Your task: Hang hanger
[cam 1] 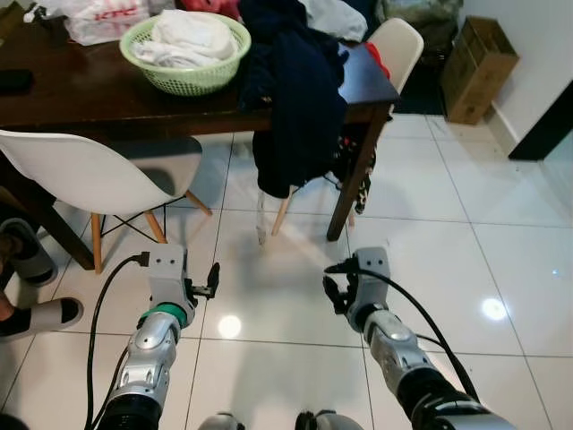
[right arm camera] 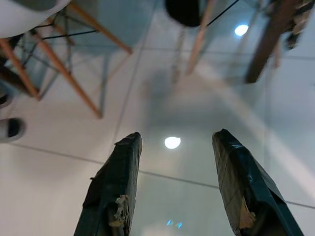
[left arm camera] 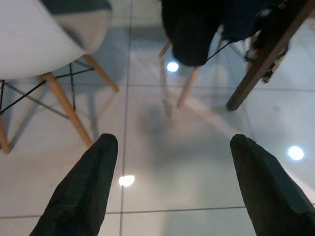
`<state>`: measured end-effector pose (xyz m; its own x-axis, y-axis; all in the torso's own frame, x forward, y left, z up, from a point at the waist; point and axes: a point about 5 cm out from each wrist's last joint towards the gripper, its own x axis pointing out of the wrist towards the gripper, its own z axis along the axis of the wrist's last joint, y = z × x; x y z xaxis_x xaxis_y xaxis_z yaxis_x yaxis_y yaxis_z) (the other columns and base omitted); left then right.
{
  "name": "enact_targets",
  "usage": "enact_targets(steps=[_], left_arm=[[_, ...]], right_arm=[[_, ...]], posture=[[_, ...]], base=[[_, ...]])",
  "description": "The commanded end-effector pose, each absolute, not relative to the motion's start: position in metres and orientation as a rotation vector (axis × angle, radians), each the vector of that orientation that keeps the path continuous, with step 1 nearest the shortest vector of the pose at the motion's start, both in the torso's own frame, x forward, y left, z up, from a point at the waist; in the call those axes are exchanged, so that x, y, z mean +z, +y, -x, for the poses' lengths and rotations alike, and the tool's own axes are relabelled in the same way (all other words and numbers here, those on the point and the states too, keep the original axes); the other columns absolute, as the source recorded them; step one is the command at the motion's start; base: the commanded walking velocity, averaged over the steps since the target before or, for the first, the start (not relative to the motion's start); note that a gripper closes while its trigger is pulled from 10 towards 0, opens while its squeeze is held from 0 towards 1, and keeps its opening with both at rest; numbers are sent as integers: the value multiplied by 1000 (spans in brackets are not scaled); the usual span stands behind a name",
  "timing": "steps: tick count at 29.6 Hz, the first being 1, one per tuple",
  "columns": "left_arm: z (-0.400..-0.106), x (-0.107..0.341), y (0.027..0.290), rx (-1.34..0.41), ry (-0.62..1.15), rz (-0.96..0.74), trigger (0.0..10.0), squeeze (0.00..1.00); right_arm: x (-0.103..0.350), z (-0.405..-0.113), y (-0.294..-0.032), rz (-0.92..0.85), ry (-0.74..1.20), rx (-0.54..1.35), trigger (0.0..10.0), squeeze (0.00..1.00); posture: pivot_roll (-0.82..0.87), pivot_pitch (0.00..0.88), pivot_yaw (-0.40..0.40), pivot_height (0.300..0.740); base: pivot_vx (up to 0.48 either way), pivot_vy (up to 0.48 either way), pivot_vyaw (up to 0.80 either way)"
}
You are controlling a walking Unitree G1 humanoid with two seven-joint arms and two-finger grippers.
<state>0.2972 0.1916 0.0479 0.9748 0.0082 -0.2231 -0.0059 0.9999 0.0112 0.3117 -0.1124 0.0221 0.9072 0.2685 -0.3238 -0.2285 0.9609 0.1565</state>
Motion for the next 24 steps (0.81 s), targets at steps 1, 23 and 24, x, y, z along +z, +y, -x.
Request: enact_targets(steps=[1, 23, 24], left_arm=[[-291, 38, 189, 6, 269, -7, 10000, 0], [-289, 34, 191, 24, 296, -12, 10000, 0], [-288, 34, 191, 27, 297, -10, 10000, 0]], right_arm=[[13, -305, -114, -129, 387, 248, 10000, 0], [16, -307, -116, -172, 377, 233, 10000, 0], [16, -307, -116, -170, 376, 233, 10000, 0]], posture=[[58, 82, 7, 740], [53, 65, 6, 740], [53, 65, 6, 740]], base=[[0, 0, 0], [0, 0, 0], [0, 0, 0]])
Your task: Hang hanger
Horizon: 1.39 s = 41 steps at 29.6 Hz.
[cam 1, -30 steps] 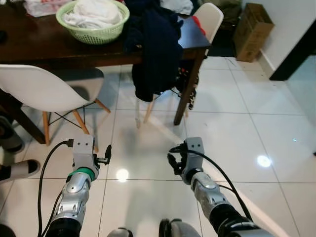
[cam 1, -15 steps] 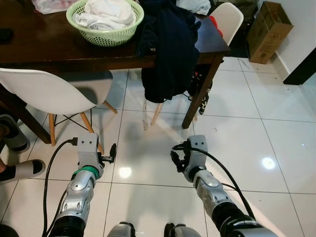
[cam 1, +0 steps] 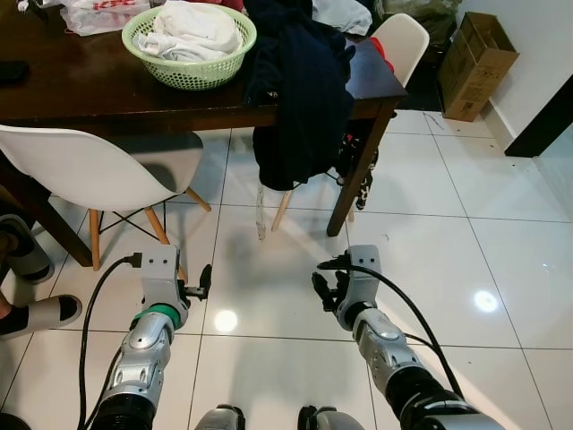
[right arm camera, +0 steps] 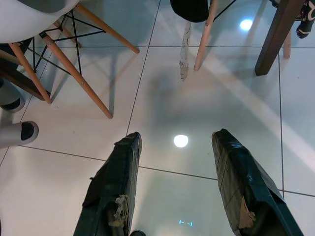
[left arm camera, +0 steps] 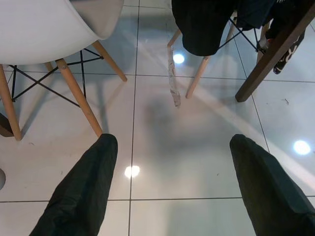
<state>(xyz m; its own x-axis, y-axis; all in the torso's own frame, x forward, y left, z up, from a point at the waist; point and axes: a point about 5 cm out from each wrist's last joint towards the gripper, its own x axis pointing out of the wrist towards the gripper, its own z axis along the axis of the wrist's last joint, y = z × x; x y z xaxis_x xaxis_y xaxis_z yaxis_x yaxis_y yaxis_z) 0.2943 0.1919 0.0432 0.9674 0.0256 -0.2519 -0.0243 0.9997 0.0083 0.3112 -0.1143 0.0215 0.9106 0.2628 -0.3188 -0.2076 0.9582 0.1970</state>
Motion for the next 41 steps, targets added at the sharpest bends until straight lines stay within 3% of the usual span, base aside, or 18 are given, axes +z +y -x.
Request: enact_targets(steps=[1, 41], left_arm=[[-288, 34, 191, 28, 299, -11, 10000, 0], [-285, 27, 190, 76, 321, 27, 10000, 0]], right_arm=[[16, -307, -117, -169, 376, 232, 10000, 0], [16, -306, -121, -144, 364, 226, 10000, 0]], posture=[[52, 66, 6, 740], [39, 81, -5, 740]], base=[[0, 0, 0], [0, 0, 0]])
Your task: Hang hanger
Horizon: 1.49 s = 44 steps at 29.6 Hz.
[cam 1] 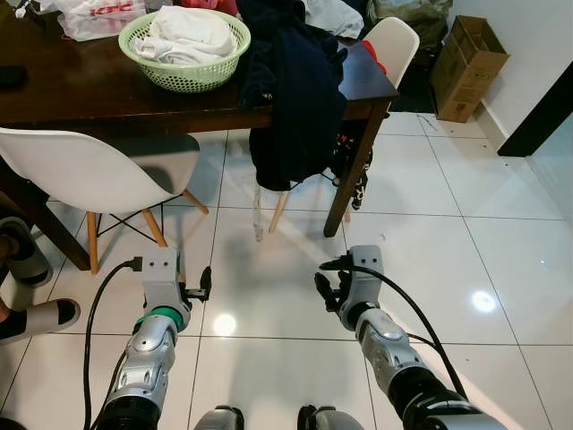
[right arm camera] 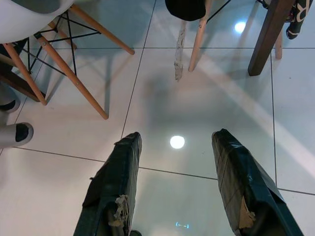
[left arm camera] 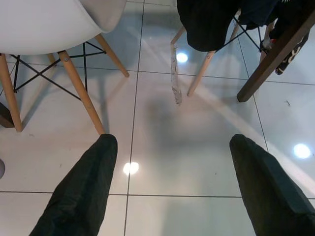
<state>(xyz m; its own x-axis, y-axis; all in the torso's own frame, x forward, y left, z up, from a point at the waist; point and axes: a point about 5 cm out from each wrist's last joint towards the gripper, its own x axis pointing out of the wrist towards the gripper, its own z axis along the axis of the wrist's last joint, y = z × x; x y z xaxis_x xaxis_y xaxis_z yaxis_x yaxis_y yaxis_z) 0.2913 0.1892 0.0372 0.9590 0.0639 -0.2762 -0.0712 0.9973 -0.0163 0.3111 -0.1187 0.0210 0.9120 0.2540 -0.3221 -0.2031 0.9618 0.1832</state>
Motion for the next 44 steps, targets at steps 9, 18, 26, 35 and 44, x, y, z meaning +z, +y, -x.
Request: enact_targets(steps=[9, 18, 26, 35, 44], left_arm=[[-283, 25, 191, 88, 327, 19, 10000, 0], [-284, 26, 192, 86, 323, 8, 10000, 0], [-283, 26, 194, 98, 316, 7, 10000, 0], [-283, 27, 196, 108, 307, 8, 10000, 0], [-281, 24, 194, 106, 312, 18, 10000, 0]], right_arm=[[15, -305, -122, -140, 365, 224, 10000, 0], [16, -306, -121, -139, 359, 225, 10000, 0], [17, -307, -122, -135, 348, 216, 10000, 0], [19, -309, -123, -137, 340, 210, 10000, 0], [16, -307, -123, -136, 347, 207, 10000, 0]], posture=[[40, 80, -9, 740], [45, 78, -13, 740], [49, 70, -19, 740], [53, 55, -22, 740], [48, 43, -25, 740]], base=[[0, 0, 0], [0, 0, 0], [0, 0, 0], [0, 0, 0], [0, 0, 0]])
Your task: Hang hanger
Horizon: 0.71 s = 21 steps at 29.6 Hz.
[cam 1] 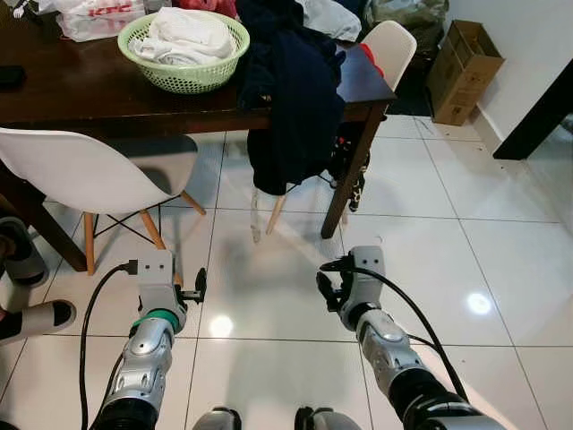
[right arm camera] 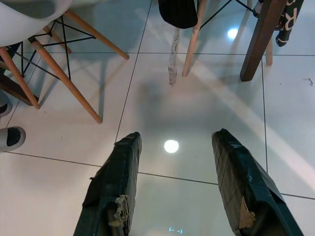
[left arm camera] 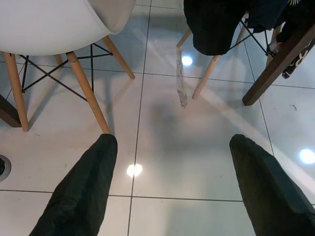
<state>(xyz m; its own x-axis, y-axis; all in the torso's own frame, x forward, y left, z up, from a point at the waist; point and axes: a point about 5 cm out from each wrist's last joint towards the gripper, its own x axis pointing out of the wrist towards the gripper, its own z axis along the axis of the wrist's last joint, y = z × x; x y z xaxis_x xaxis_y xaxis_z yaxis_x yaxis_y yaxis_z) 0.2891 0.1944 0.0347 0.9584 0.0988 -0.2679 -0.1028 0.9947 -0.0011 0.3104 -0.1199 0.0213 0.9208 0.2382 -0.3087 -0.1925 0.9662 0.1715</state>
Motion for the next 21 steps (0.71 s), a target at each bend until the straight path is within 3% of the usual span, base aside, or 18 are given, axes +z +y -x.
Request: enact_targets(steps=[1, 21], left_arm=[[-280, 22, 194, 109, 315, 23, 10000, 0], [-273, 21, 204, 165, 277, 22, 10000, 0]], right_arm=[[15, -306, -124, -138, 351, 202, 10000, 0], [16, -305, -136, -160, 320, 121, 10000, 0]], posture=[[46, 41, -24, 740], [44, 64, -24, 740]], base=[[0, 0, 0], [0, 0, 0]])
